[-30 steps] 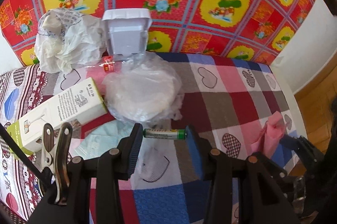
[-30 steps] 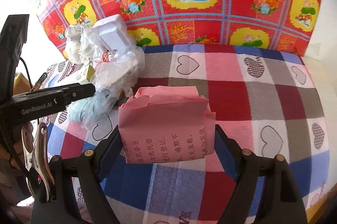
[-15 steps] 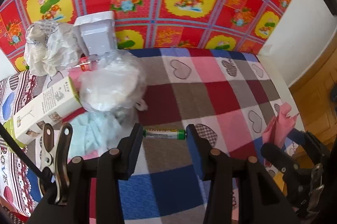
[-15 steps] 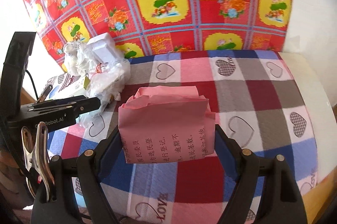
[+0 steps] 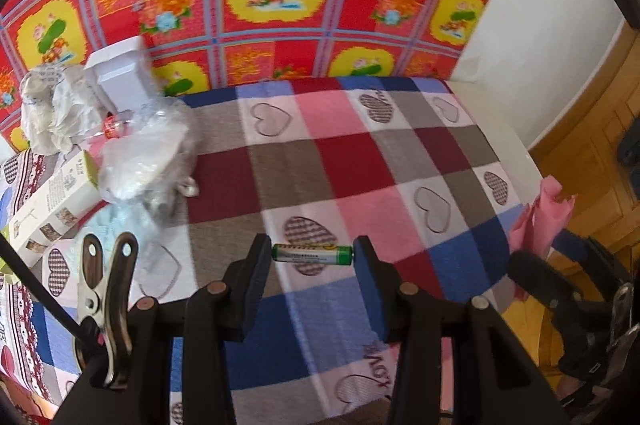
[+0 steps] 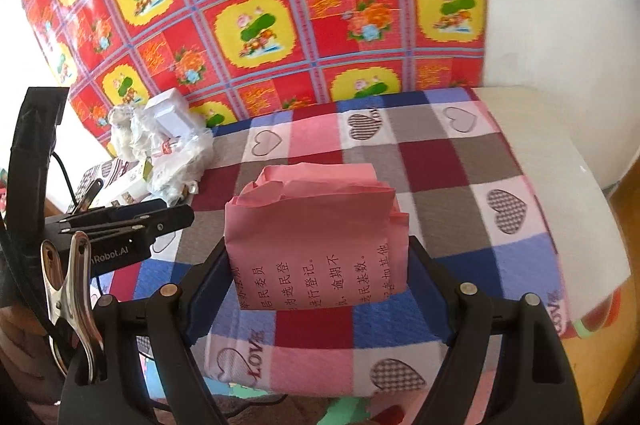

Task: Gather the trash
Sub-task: 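Carry the battery and pink paper with both tools over the red bucket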

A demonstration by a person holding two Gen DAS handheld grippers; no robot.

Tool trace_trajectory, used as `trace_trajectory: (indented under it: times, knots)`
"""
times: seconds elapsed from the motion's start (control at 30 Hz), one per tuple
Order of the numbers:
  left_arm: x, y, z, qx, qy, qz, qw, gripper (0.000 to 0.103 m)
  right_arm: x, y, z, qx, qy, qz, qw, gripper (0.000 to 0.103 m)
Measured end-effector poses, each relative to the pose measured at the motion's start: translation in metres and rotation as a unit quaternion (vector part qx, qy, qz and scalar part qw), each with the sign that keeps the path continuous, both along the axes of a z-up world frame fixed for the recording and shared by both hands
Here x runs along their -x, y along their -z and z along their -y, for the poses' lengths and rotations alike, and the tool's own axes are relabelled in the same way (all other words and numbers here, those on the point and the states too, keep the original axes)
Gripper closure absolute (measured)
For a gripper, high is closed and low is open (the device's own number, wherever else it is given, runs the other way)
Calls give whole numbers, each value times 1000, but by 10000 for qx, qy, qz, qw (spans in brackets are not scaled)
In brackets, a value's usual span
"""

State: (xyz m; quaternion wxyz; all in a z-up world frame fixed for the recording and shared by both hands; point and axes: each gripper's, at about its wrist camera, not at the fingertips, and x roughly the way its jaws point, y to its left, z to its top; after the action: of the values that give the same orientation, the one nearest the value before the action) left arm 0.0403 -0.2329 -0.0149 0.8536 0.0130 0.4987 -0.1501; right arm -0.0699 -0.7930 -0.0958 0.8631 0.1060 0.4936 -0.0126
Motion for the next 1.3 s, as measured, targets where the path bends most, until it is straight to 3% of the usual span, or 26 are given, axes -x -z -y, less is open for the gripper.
trace_trajectory:
  times: [0.67,1.3]
  knots:
    - [48,0,99,-91,488,-41,9988,58,60,-22,85,-80,514,164,9985,20]
    - [98,2,195,27,740,-30,9973,58,134,-39,169,189,781,94,9967,20]
